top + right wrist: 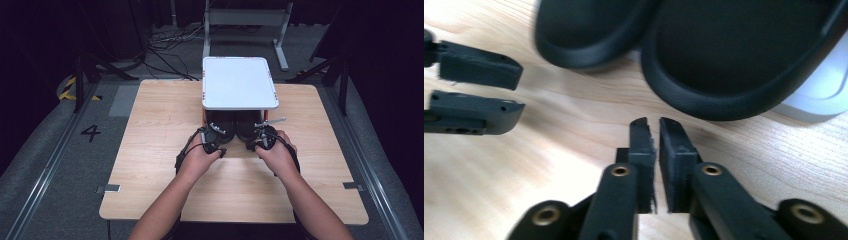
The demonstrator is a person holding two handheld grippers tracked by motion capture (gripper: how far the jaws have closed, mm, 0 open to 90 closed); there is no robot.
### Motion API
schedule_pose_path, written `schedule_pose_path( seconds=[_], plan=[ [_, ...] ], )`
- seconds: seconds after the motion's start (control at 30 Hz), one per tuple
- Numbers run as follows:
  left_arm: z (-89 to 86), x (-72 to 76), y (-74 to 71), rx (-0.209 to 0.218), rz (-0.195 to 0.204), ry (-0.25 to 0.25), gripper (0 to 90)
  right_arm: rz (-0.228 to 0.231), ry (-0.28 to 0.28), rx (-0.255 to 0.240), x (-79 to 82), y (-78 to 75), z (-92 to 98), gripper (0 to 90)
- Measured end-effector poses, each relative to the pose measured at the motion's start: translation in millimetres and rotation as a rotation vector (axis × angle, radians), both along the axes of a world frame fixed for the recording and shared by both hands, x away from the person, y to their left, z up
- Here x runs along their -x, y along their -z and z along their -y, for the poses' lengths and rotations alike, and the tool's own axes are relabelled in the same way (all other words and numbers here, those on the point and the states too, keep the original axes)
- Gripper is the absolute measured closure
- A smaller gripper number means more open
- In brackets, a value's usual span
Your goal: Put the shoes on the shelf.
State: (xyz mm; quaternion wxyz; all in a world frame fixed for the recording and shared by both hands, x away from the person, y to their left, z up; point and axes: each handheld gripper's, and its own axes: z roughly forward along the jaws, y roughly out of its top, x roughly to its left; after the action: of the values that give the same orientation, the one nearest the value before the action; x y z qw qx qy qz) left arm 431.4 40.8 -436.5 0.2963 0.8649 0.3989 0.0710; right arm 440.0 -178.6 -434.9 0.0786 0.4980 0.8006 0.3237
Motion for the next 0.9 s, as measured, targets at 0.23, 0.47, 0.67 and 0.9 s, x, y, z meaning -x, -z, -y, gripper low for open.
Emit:
schedule_pose_path(
  seconds=[0.23, 0.47, 0.67, 0.9],
  plan=[
    [-18.4, 21.8, -21.5, 0.015, 0.049, -0.017, 55.2, 0.121, -0.046, -0.03, 16.8, -22.9, 14.5, 60.9],
    [-36.7, 36.8, -35.7, 0.018, 0.072, -0.023, 47.2, 0.176, -0.033, -0.074, 27.5, -41.7, 41.8, 50.5],
    [-55.4, 41.5, -37.4, 0.015, 0.112, -0.011, 33.0, 0.224, -0.031, -0.123, 33.7, -52.8, 70.0, 41.6],
    [-94.0, 45.1, -36.7, 0.001, 0.14, -0.031, 24.9, 0.264, -0.026, -0.119, 33.6, -58.0, 111.2, 39.9]
  ],
)
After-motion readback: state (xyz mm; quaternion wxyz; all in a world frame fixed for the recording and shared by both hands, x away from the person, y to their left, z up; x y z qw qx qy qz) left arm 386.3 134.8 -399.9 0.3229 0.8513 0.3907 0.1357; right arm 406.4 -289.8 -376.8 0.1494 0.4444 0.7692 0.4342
